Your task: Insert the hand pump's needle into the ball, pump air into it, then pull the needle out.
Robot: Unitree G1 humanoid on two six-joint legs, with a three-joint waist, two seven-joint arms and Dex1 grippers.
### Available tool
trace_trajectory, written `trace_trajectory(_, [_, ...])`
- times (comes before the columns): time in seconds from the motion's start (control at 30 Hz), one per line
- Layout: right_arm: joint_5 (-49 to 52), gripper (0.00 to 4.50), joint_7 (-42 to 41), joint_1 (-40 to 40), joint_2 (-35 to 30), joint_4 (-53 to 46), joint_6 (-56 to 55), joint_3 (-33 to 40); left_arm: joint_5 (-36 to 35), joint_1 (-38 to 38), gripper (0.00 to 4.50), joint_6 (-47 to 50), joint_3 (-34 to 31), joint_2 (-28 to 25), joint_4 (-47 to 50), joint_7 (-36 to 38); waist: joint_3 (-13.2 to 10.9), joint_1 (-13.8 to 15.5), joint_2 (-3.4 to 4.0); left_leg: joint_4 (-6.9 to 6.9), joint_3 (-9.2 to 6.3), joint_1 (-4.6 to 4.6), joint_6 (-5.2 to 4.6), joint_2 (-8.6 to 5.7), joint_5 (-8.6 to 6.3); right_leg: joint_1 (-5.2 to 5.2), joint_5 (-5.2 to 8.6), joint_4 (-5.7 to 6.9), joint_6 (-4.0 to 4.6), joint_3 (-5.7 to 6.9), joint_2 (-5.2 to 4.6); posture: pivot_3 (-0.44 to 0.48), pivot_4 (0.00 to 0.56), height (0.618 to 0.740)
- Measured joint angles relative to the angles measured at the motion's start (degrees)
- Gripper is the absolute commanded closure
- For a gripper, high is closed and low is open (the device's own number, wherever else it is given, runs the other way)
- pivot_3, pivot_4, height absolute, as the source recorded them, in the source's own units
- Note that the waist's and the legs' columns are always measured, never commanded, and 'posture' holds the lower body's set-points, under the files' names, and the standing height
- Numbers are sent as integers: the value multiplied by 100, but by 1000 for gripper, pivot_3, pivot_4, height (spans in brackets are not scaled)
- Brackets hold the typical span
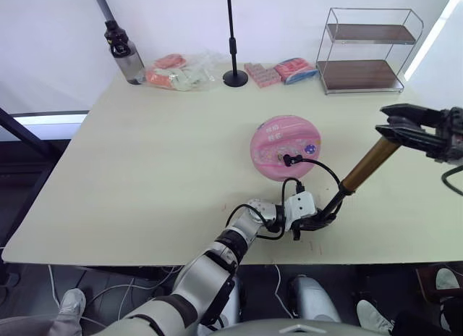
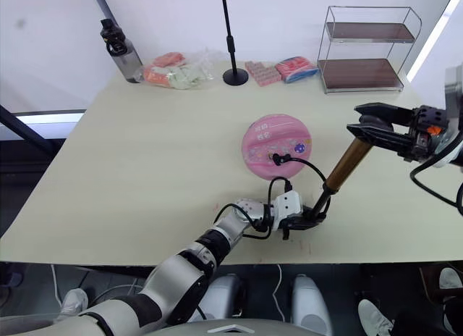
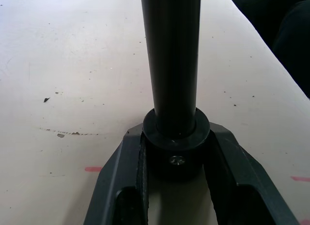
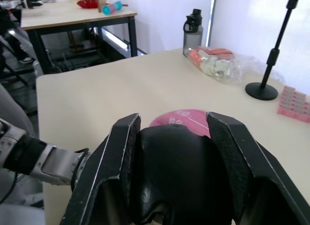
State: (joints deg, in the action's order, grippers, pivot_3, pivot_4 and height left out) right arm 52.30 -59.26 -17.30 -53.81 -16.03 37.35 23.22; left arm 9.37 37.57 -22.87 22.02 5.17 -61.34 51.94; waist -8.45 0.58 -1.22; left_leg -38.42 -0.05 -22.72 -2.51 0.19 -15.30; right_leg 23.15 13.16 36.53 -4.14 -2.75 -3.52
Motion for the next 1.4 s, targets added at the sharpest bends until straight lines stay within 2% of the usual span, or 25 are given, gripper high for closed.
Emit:
trace_trajectory(0.2, [-744, 2751, -18, 520, 486, -89, -857, -553, 3, -5, 3423, 11, 0, -15, -34, -48, 30, -18, -43, -1, 23, 8, -3, 1, -2, 5, -5, 0, -10, -26, 5, 0, 150, 740])
trace_trajectory(0.43, [-1738, 2751, 3, 1078, 1075, 207, -2094, -1331, 41, 6, 3423, 45, 1, -29, -93, -72, 69, -44, -84, -1, -9, 15, -3, 6, -2, -13, -5, -2, -7, 8, 9, 0, 150, 740])
trace_trajectory(0.73, [-2126, 2751, 76, 1232, 1316, 444, -2656, -1607, 58, 3, 3423, 55, 0, -16, -115, -93, 73, -68, -76, 0, -27, 29, -2, 7, -3, -53, -6, -35, -5, 27, 3, 0, 150, 740])
trace_trajectory(1.03, [-1224, 2751, -46, 858, 595, 195, -1338, -1136, 45, 49, 3423, 30, -2, 51, -107, -40, 50, 7, -46, 2, -1, -19, -3, 1, -4, 3, -14, -37, -13, -2, -9, 0, 150, 740])
trace_trajectory(1.27, [-174, 2751, -46, -28, -268, 63, -171, -374, 44, 51, 3423, 8, -5, 50, -108, -37, 38, 18, -37, 3, -10, -23, -7, 5, -5, 5, -14, -36, -12, 11, -9, 0, 150, 740])
trace_trajectory(1.4, [168, 2751, -21, -502, -463, 185, 238, -185, 44, 53, 3423, 0, -5, 48, -108, -37, 35, 13, -26, 3, -15, -24, -7, 6, -5, 3, -13, -35, -9, 15, -12, 0, 150, 740])
